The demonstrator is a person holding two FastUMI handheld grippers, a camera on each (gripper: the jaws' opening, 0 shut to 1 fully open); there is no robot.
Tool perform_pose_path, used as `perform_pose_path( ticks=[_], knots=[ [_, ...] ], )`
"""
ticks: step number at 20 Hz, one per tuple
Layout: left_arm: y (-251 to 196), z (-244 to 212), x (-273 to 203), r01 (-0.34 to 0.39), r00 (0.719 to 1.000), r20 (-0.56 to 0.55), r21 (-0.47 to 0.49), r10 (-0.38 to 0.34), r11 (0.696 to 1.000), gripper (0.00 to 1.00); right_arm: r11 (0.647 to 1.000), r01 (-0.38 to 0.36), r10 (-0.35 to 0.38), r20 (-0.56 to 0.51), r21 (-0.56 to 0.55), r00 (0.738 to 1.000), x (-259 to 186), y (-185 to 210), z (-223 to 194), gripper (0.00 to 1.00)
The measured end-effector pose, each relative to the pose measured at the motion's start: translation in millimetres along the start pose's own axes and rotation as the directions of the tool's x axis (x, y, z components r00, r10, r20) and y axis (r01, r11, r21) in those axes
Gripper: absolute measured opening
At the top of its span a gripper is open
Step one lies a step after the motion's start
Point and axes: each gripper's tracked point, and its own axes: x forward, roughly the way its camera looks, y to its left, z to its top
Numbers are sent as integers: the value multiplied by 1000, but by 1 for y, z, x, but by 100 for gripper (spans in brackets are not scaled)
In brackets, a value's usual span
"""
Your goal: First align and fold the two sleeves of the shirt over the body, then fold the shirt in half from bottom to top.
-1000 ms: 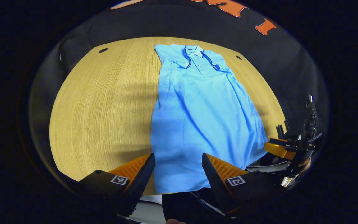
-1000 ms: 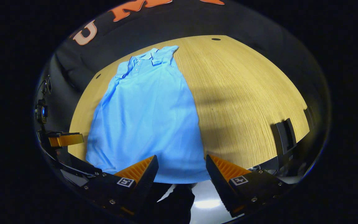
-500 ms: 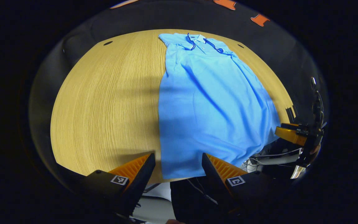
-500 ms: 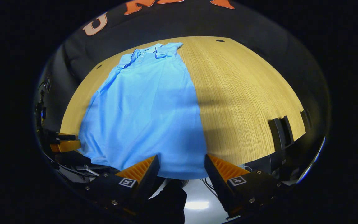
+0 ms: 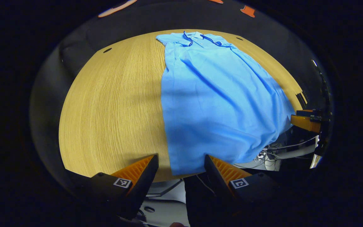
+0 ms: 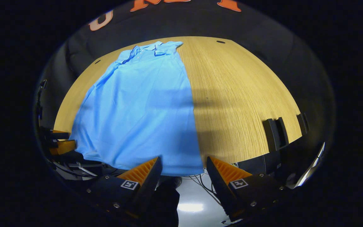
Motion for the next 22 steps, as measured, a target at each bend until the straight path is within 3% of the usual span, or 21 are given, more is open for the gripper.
perform_pose_path(
  ticks=[5,7,9,12,14,15,17,20,22],
  knots=[
    [0,0,1,-15,1000,-21,-37,14,999,98,998,17,-18,-17,-56,1000,2,-3,-5,87],
    [-1,1,1,-22,999,-28,-51,20,998,98,998,16,-17,-15,-61,1000,1,1,-6,77],
    [-2,1,2,-24,999,-36,-57,22,998,99,999,13,-14,-27,-47,1000,1,7,-8,59],
    [-9,7,4,-19,999,-31,-78,17,997,80,1000,-1,0,-55,-24,999,1,13,-8,24],
    [-17,11,6,-12,1000,-28,-119,9,993,34,1000,-18,19,-62,12,998,1,12,-8,8],
    [-17,12,8,-18,999,-32,-129,14,992,11,998,-48,51,-66,48,997,1,16,-8,6],
    [-23,13,3,-4,1000,-28,-149,0,989,7,988,-99,105,-53,118,993,-6,20,-1,3],
    [-22,28,-11,6,1000,18,-166,-3,986,7,983,-130,131,-1,132,991,-18,16,20,3],
    [-30,43,-23,57,998,51,-219,-47,974,7,978,-150,148,22,142,989,-27,14,34,3]
  ],
)
